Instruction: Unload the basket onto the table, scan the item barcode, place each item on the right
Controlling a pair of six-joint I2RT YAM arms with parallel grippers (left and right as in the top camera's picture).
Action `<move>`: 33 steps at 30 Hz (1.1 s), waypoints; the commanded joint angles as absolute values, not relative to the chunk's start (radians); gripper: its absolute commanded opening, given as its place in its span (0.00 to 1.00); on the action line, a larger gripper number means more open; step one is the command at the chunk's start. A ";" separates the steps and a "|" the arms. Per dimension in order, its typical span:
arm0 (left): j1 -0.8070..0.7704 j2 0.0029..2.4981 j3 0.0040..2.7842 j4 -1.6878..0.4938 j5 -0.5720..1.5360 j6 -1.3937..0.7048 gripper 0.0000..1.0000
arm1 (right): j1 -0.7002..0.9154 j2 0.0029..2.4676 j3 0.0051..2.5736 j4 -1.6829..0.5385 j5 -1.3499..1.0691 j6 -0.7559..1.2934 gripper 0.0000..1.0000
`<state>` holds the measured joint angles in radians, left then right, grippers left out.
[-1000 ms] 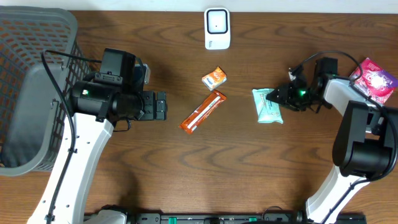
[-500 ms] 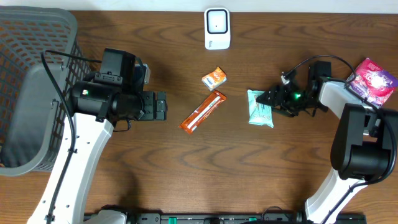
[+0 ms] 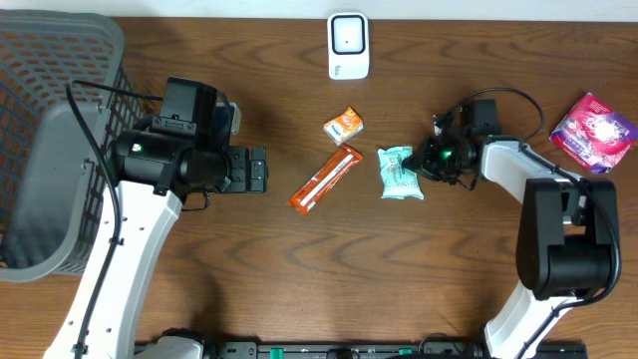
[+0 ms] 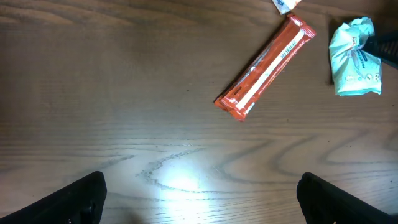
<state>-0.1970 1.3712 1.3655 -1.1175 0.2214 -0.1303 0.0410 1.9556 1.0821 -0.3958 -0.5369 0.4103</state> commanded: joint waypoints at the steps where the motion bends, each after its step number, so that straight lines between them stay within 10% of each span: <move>1: -0.193 1.372 1.364 -1.118 0.212 -0.131 0.98 | 0.065 2.040 1.056 -0.495 -0.261 0.442 0.01; 14: -0.193 1.372 1.364 -1.118 0.212 -0.131 0.98 | 0.015 1.891 1.168 -0.656 -0.281 0.408 0.05; 15: -0.193 1.372 1.364 -1.118 0.212 -0.131 0.98 | 0.015 1.897 1.168 -0.673 -0.278 0.395 0.11; 18: -0.193 1.372 1.364 -1.118 0.212 -0.131 0.98 | 0.015 1.907 1.162 -0.696 -0.278 0.374 0.86; 20: -0.193 1.372 1.364 -1.118 0.212 -0.131 0.98 | 0.015 1.909 1.161 -0.712 -0.279 0.356 0.94; 33: -0.193 1.372 1.364 -1.118 0.212 -0.131 0.98 | 0.072 1.910 1.096 -0.684 -0.328 0.192 0.81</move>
<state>-0.1970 1.3712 1.3655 -1.1175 0.2214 -0.1303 0.0444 1.8790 1.1381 -0.6865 -0.3069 0.2768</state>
